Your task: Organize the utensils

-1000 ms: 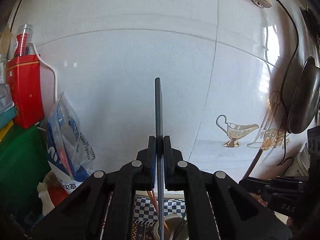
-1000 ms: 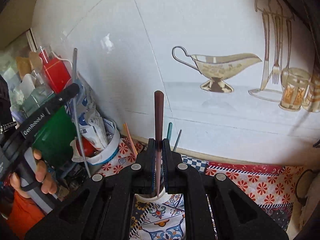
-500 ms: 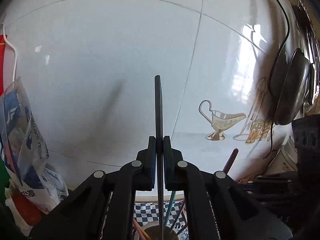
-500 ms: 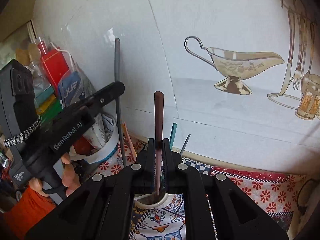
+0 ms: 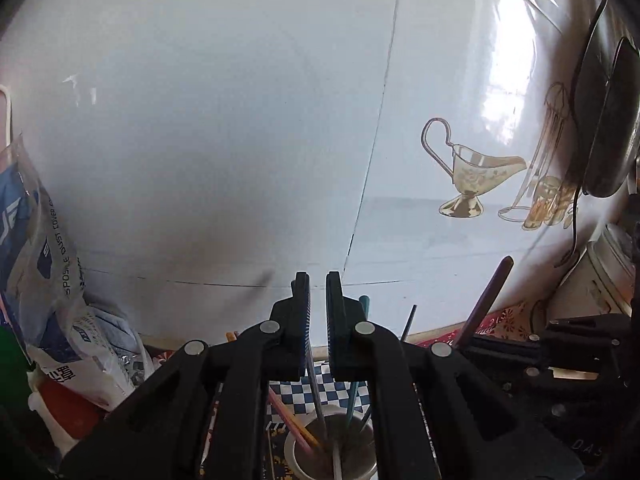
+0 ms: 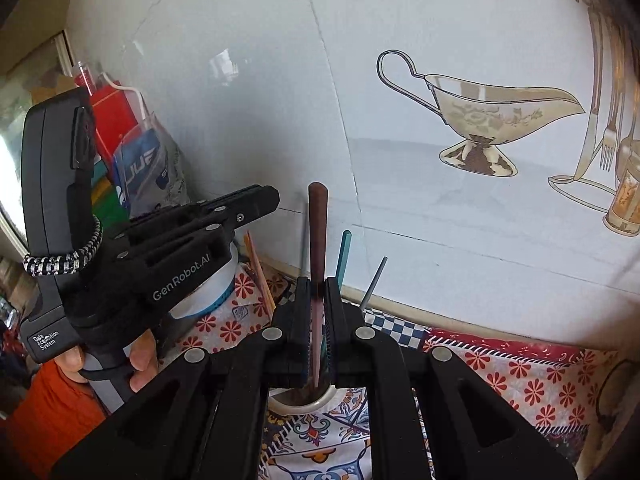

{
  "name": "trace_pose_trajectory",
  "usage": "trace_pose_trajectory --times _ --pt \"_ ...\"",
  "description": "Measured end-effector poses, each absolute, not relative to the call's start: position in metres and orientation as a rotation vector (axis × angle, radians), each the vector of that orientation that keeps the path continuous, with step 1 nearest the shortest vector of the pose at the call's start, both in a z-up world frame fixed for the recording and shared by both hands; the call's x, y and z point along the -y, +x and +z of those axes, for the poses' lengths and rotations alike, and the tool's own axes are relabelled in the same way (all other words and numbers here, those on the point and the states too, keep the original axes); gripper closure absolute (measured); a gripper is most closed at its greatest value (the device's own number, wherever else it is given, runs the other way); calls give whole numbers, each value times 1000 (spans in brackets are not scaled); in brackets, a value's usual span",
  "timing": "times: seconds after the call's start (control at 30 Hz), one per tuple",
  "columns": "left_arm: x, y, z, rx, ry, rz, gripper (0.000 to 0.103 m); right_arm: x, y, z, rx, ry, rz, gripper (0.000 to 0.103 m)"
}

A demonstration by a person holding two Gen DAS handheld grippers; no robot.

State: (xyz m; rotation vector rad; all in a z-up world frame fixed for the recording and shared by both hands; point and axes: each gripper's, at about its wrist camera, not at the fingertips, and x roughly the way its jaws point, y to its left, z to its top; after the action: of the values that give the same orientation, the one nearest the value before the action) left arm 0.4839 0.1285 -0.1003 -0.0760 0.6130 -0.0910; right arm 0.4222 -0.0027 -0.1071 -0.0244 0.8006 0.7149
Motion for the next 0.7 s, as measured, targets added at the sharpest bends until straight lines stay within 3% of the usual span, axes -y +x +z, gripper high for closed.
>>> trace_pose_trajectory --times 0.47,0.7 --pt "-127 441 -84 -647 -30 -99 95 2 425 -113 -863 -49 720 96" --pt "-118 398 -69 -628 -9 -79 76 20 403 -91 -812 -52 731 74"
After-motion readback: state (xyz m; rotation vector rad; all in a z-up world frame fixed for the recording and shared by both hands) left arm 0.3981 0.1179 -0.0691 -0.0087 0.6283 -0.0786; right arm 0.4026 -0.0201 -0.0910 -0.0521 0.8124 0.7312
